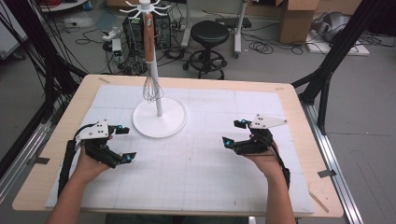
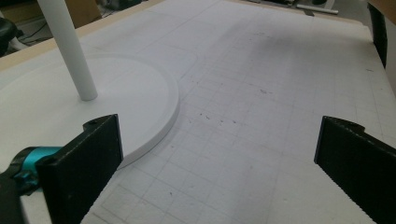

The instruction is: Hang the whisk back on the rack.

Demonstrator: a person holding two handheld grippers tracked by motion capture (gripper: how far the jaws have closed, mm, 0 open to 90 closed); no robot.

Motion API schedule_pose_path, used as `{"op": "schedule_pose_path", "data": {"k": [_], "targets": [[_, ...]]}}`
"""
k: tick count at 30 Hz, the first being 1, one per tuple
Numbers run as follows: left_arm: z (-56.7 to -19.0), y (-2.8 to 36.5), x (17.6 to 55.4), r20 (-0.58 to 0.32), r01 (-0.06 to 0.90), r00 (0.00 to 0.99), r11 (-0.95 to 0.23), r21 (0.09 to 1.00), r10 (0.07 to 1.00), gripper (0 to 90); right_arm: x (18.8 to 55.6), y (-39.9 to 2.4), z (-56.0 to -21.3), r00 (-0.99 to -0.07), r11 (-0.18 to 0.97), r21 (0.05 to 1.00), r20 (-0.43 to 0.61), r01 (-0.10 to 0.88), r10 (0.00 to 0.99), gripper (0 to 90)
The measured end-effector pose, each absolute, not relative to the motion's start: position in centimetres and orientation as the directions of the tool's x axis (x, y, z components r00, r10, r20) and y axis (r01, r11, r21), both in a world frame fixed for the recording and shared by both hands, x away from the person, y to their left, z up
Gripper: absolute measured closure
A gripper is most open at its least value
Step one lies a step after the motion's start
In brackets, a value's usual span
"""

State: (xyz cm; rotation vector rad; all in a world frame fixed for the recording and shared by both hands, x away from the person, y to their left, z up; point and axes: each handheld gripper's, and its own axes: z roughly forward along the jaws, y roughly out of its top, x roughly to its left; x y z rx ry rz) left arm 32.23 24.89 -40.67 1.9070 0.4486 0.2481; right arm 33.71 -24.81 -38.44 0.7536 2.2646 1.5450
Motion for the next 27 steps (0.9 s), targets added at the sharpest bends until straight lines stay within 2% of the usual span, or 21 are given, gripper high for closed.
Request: {"op": "schedule_pose_path", "data": {"k": [27], "targets": [[-40.52, 25.3, 32.36, -0.047, 0.19, 0.903, -0.298, 0.935, 0.427, 1.6, 33.42, -24.27, -38.8, -0.825, 0.294, 0.919, 0.057, 0.264, 0.562, 16.2]]}}
